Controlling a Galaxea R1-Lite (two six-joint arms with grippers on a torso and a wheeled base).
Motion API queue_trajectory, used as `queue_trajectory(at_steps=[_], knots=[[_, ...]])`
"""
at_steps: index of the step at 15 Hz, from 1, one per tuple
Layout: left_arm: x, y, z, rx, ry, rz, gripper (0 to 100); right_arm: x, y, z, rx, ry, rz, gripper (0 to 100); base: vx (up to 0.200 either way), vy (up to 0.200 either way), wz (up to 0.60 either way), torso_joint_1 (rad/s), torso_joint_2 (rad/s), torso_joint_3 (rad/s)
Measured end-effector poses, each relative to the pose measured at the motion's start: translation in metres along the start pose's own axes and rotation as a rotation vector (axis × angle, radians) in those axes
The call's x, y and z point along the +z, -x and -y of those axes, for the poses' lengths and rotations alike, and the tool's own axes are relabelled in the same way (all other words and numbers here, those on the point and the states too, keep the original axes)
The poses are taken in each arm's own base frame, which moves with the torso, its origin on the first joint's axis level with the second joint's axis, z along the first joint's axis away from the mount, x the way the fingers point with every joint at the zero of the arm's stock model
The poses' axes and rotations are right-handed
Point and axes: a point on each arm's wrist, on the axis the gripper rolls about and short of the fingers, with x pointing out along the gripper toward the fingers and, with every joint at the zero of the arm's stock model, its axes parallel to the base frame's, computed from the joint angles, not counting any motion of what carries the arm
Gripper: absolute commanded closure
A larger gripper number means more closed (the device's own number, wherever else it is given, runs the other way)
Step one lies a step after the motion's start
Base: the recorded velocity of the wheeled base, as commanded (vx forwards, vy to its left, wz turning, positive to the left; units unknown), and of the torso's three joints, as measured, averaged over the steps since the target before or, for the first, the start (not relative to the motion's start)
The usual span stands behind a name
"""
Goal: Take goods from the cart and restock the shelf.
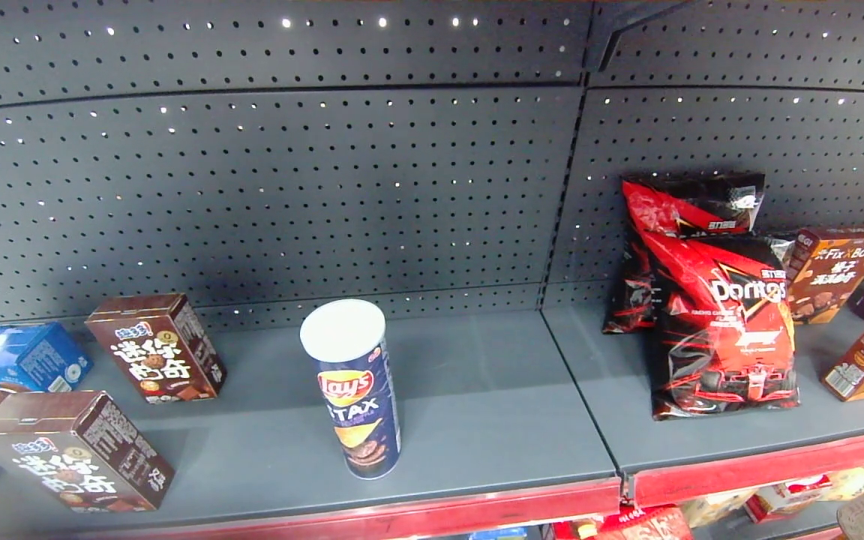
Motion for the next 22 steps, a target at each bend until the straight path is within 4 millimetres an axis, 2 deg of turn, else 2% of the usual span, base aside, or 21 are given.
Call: queue_trajectory(at_steps=[6, 13, 15, 18, 22], knots=[[0.000, 0.000, 0.000, 0.000, 0.000, 0.000, 0, 0.008, 0.005, 0.001, -0.017, 0.006, -0.046, 100, 0.000, 0.000, 0.50, 0.002, 0.00, 0.001], [0.000, 0.000, 0.000, -0.001, 0.000, -0.001, 0, 0.013, 0.004, 0.000, 0.071, -0.005, -0.033, 100, 0.000, 0.000, 0.00, 0.000, 0.00, 0.000], [0.000, 0.000, 0.000, 0.000, 0.000, -0.001, 0, 0.024, -0.003, 0.000, 0.108, -0.011, -0.029, 100, 0.000, 0.000, 0.00, 0.000, 0.00, 0.000], [0.000, 0.000, 0.000, 0.000, 0.000, -0.001, 0, 0.055, -0.032, 0.002, 0.162, -0.018, -0.030, 100, 0.000, 0.000, 0.00, 0.000, 0.00, 0.000], [0.000, 0.000, 0.000, 0.000, 0.000, -0.002, 0, 0.083, -0.100, -0.001, 0.274, -0.034, -0.015, 100, 0.000, 0.000, 0.00, 0.000, 0.00, 0.000]])
